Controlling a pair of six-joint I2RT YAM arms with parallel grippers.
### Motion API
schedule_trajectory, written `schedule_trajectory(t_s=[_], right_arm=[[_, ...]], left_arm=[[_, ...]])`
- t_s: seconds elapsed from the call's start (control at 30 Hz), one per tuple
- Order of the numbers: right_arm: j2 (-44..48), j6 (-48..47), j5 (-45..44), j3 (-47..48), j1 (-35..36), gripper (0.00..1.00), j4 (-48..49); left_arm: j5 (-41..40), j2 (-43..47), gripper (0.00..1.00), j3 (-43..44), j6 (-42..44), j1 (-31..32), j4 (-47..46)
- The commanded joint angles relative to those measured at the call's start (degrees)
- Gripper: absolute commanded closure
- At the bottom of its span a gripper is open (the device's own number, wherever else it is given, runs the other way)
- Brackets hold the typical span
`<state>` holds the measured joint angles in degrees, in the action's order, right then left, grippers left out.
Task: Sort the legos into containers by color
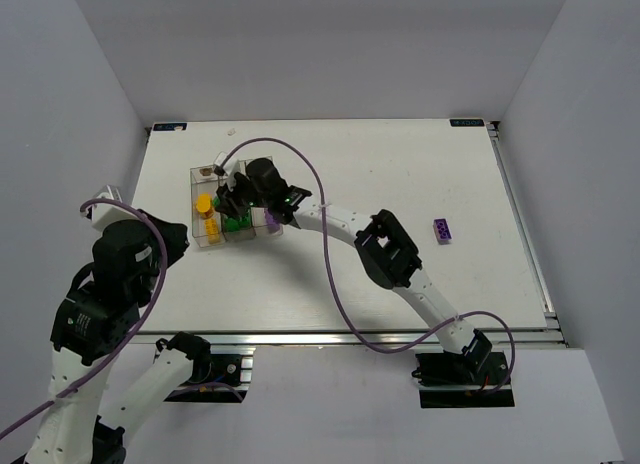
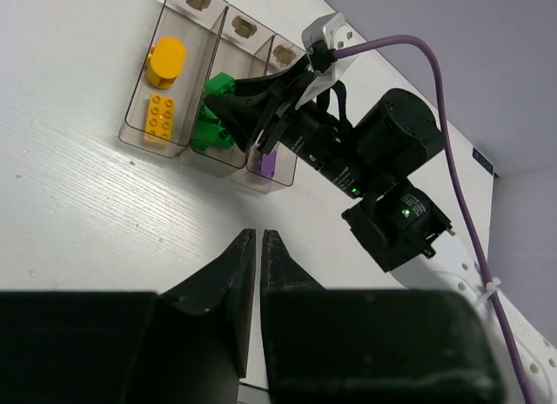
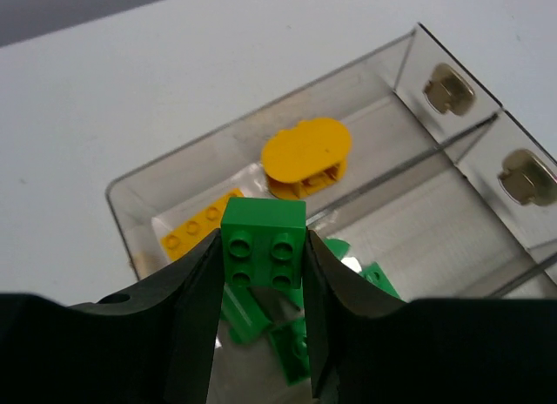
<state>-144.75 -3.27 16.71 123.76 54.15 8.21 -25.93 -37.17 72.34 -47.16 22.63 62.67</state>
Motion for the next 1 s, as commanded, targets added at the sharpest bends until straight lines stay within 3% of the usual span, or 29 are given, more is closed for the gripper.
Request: schedule_trajectory(t_s=[0.0,0.1,0.13,0.27,0.4,0.5,0.57,0.6,0.63,0.67,0.77,0.9,0.97], right_arm=[[2.2,-3.1,-3.8,-1.9,-1.2,0.74,2.3],[2.1,-3.9,-4.1,-1.8,-1.1,0.68,1.5],[2.0,-4.5,-4.1,-1.6,-1.1,0.54,1.2],[2.5,-6.8,-3.6,-2.0,-1.0,0.26,0.2],[6.4,-7.2,-2.5,-3.6,-1.6,0.2,-0.2],[11.0,-4.7,-2.6,-4.5,-3.2,0.28,-1.4],[14.0,-1.0,-3.9,-5.6,-4.4,0.59,-3.5],[17.6,0.4,-6.0,-8.0,-6.2,0.73,-4.5],[19.5,1.3,-6.9,-9.5,-7.1,0.95,-5.5],[21.7,1.9,-7.3,-11.2,-8.0,1.0,-6.6],[30.9,5.7,-11.6,-22.0,-13.8,1.0,-11.4],[41.8,3.6,-15.1,-34.6,-20.2,1.0,-22.2],[44.3,3.5,-16.3,-40.9,-25.5,0.83,-26.7]], left_arm=[[1.5,0.1,0.8,-1.0,0.9,0.3,-1.0],[2.7,-0.6,0.77,-1.9,2.0,0.3,-2.5],[3.0,-0.8,0.74,-1.9,2.3,0.3,-2.8],[3.3,-2.2,0.67,-1.4,4.1,0.3,-3.5],[4.5,-2.0,0.65,-2.5,4.4,0.3,-5.8],[7.5,-1.5,0.66,-4.8,4.9,0.3,-9.2],[9.7,-1.2,0.72,-7.3,5.7,0.3,-11.6],[12.0,-0.8,0.88,-8.3,5.9,0.3,-14.7],[13.2,-0.5,0.96,-9.4,6.0,0.3,-16.2],[14.5,-0.4,1.0,-10.5,6.3,0.3,-17.7],[20.5,-0.1,1.0,-15.5,7.1,0.3,-24.5],[25.8,-1.0,1.0,-20.7,7.2,-0.2,-33.2],[28.2,-1.9,0.99,-22.4,7.3,-0.2,-35.5]])
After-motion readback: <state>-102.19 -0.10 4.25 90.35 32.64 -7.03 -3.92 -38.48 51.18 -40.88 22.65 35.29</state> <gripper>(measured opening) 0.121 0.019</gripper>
